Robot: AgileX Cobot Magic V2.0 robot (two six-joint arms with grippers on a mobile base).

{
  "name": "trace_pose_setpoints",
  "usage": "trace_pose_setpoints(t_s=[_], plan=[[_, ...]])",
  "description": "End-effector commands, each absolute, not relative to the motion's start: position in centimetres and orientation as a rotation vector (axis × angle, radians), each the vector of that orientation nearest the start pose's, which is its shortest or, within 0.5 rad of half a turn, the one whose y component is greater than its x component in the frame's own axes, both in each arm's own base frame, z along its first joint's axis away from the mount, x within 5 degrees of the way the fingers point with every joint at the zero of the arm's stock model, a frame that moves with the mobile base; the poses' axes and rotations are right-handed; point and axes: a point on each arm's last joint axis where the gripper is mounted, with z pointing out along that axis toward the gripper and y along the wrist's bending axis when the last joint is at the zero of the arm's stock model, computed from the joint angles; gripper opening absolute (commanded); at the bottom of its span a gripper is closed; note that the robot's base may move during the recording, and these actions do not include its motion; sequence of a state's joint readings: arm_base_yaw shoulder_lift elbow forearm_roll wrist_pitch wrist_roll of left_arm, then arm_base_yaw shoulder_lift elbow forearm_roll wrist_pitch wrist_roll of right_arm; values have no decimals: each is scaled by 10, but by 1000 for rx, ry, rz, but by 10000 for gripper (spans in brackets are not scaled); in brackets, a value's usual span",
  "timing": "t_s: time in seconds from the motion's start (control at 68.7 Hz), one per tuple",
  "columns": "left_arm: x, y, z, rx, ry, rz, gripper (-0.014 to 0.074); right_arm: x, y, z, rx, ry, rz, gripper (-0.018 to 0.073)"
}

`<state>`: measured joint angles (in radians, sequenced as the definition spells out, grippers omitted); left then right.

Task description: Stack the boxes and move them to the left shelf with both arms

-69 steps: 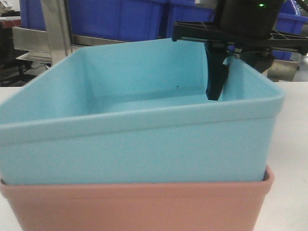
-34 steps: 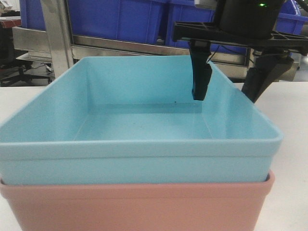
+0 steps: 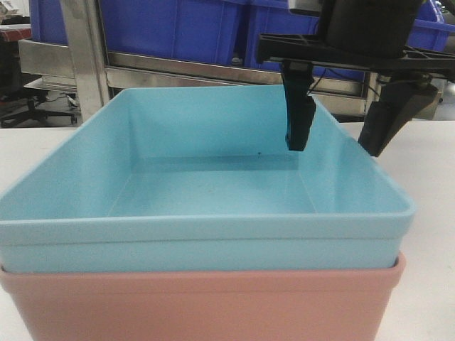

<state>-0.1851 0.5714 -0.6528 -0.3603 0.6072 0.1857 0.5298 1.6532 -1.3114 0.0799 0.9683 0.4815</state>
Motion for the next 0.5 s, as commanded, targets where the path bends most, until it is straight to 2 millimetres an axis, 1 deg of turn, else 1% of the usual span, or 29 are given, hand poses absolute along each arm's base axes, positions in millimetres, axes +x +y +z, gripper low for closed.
trace_pose_setpoints(t_s=[0.0,0.146,0.233,0.277,0.481], plan=[[118,-44,354,112,1924,-512,294,289,176,297,-47,2773,369,531],[138,-50,348,33,1974,-605,294,289,176,297,-47,2773,369,531],[150,-56,344,55,2070,-625,294,289,175,297,-49,2784,360,531],[154,-58,345,68,2101,-633,294,288,175,296,-51,2790,353,531],[189,-68,344,84,2290,-661,294,288,172,296,-66,2792,312,531]])
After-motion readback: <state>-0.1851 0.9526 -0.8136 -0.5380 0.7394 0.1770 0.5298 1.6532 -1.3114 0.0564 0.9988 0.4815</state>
